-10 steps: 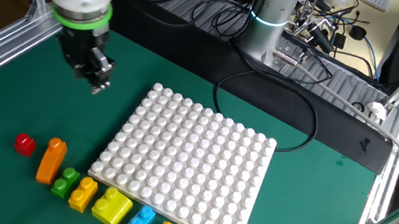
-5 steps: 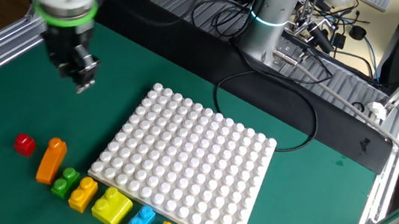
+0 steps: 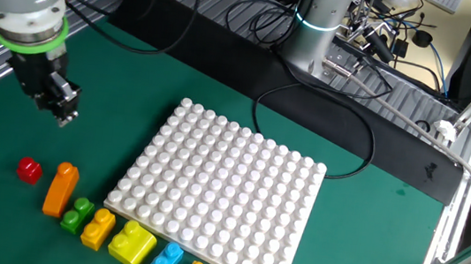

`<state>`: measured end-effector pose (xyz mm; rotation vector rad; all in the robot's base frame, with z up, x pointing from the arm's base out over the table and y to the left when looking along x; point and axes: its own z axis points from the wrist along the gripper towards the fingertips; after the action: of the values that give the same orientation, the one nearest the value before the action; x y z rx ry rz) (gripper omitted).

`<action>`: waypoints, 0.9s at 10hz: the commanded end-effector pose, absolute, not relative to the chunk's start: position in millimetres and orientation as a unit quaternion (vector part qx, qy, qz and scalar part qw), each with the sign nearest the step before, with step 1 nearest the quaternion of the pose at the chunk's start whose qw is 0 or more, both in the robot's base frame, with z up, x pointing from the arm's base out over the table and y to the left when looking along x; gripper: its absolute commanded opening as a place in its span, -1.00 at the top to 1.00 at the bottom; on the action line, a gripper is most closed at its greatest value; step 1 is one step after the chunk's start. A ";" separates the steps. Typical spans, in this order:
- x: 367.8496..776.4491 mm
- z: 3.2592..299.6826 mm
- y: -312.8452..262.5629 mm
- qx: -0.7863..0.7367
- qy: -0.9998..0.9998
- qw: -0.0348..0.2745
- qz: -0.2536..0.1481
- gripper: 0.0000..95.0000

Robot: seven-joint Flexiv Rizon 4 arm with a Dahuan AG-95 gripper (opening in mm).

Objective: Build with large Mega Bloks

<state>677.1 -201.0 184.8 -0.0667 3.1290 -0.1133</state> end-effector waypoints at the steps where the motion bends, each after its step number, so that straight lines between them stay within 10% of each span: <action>1: 688.9 175.2 -211.9 -0.035 0.999 0.002 -0.034 0.20; 9: 711.4 125.7 -229.8 -0.069 0.998 0.001 -0.002 0.20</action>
<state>713.4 -230.1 122.5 -0.2202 3.1318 0.0039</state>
